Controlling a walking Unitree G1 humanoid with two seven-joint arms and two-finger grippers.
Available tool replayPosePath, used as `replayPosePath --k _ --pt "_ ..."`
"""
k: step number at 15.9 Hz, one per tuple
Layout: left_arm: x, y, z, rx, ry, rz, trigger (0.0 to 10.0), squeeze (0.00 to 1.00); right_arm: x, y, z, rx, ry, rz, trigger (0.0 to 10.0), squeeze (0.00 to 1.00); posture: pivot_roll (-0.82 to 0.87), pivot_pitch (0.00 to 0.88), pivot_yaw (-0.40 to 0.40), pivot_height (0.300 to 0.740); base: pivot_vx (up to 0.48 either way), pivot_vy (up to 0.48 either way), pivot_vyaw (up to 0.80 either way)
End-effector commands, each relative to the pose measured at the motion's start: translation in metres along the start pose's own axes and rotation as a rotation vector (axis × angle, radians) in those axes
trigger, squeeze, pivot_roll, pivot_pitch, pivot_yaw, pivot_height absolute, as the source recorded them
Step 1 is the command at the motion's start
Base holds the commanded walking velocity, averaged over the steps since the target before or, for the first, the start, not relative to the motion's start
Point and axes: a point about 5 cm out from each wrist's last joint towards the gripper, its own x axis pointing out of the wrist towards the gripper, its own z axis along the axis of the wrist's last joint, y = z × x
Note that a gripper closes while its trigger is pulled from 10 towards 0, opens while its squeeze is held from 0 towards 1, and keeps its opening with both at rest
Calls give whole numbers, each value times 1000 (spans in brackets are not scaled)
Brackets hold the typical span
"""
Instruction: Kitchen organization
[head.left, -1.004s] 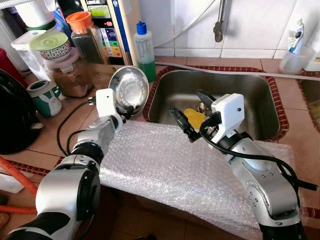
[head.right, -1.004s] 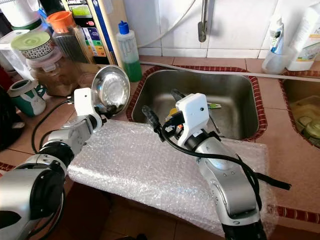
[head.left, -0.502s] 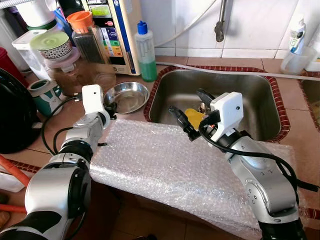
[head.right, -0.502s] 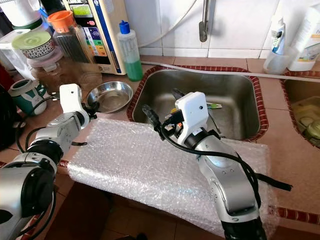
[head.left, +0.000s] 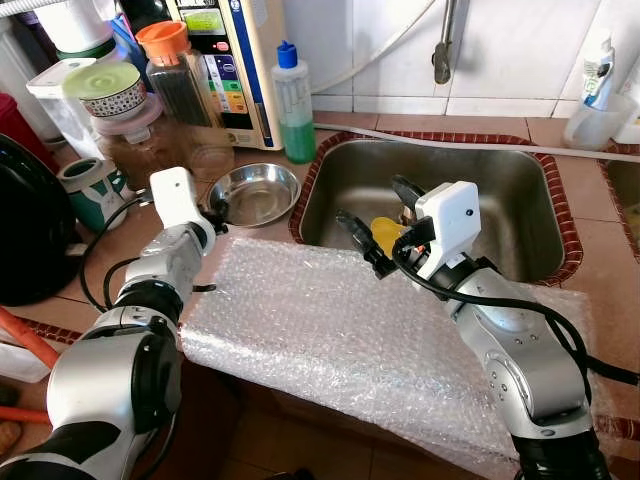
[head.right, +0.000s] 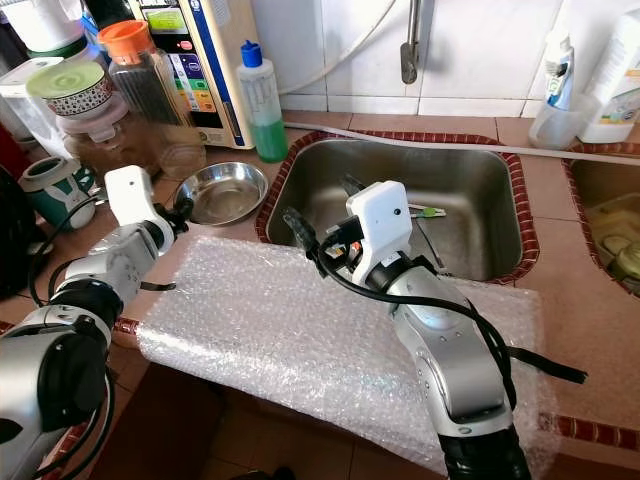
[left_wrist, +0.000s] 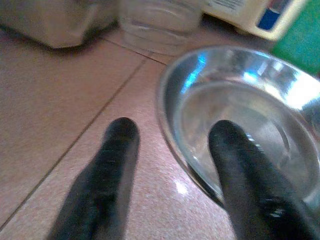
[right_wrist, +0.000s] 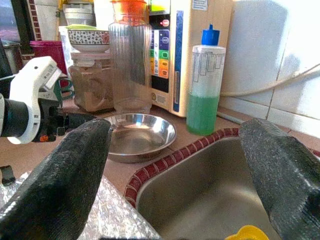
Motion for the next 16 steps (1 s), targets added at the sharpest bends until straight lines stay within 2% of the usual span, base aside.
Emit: replayPosePath --k 1,3,6,9,13,16 --pt "0 -2 12 -34 -23 1 10000 1000 3 3 3 -6 -17 16 10000 616 -65 77 150 740 0 0 0" --pt "1 -11 21 -51 -49 -27 10000 1000 3 3 4 -4 -25 10 10000 620 -67 77 156 740 0 0 0" --pt "2 -13 14 -45 -17 -21 10000 1000 3 4 4 -3 -30 6 10000 616 -69 77 161 740 0 0 0" --pt "2 -9 8 -27 20 18 10000 1000 3 4 5 -4 -32 5 10000 616 -70 80 164 740 0 0 0" --pt "1 0 12 -6 -12 76 10000 1000 3 3 5 -8 -36 -4 10000 616 -73 80 168 740 0 0 0" --pt "1 1 4 10 34 79 10000 1000 3 3 5 -9 -37 -6 10000 616 -72 79 169 740 0 0 0"
